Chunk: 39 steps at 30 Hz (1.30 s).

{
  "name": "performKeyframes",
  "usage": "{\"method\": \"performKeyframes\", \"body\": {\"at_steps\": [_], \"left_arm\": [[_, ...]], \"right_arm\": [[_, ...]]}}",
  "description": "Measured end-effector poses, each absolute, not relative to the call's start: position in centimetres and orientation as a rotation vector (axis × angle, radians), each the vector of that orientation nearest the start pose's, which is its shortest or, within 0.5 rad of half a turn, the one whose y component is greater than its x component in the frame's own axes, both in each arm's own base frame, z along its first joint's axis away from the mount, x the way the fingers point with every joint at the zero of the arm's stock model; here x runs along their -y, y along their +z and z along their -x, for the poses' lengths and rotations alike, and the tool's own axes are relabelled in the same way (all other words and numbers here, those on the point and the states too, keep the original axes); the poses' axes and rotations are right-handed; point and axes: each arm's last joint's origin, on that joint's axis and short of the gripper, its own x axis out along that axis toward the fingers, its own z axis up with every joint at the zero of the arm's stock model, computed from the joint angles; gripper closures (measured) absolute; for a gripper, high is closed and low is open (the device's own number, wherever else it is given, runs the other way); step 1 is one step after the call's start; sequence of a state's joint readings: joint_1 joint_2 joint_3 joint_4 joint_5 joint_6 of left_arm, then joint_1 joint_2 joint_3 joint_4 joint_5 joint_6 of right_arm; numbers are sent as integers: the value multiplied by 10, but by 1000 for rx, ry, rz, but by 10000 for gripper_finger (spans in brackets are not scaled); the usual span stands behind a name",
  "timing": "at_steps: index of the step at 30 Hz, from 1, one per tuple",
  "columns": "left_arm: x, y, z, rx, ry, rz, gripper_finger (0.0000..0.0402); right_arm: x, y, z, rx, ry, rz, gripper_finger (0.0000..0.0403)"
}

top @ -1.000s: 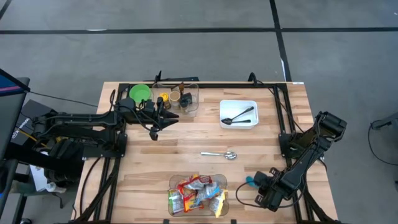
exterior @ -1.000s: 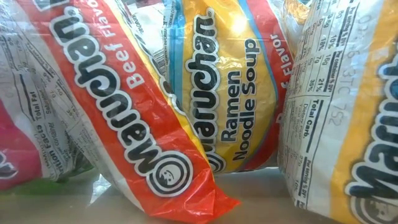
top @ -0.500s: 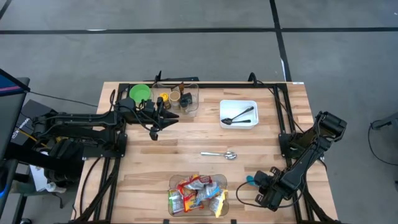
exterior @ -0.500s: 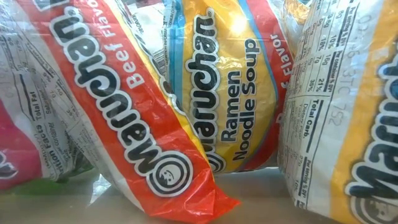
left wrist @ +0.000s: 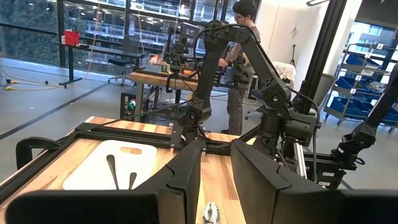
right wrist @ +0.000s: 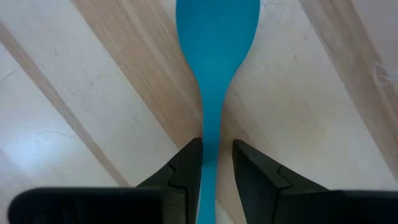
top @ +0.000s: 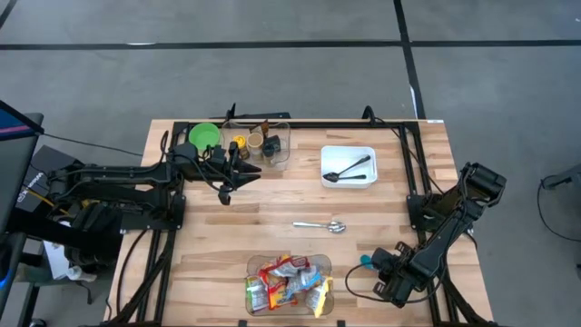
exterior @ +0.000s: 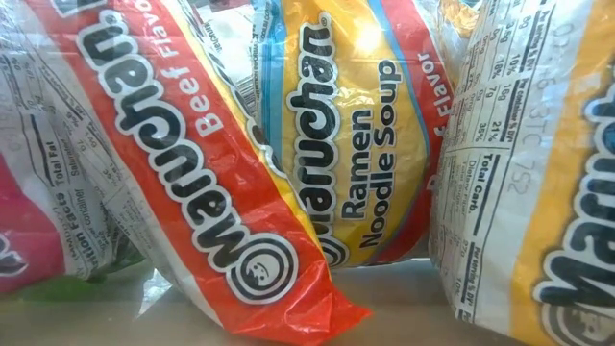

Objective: Pick & Place Food Item
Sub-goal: Put the blue baby spoon into the white bin

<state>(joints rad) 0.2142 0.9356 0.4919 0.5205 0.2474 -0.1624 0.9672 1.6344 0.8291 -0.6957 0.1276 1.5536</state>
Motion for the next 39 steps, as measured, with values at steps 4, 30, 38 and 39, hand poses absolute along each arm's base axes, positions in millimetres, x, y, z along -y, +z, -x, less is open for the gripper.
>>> {"method": "performKeyframes", "body": {"at_steps": [4,30,38,39], "left_arm": [[-37,272,-203,72,-39,145,317],[-37,272,-203,72,-39,145,317],[-37,272,-203,72,-39,145,317],[-37,272,-203,72,-39,145,317]], "right_arm": [[-209,136,-148,-1378,-433,-472,329],[-212,139,-151,-1375,-414,-474,388],[-221,156,-157,-1374,-376,-453,390],[-222,159,-159,-1373,-368,-447,394]]}}
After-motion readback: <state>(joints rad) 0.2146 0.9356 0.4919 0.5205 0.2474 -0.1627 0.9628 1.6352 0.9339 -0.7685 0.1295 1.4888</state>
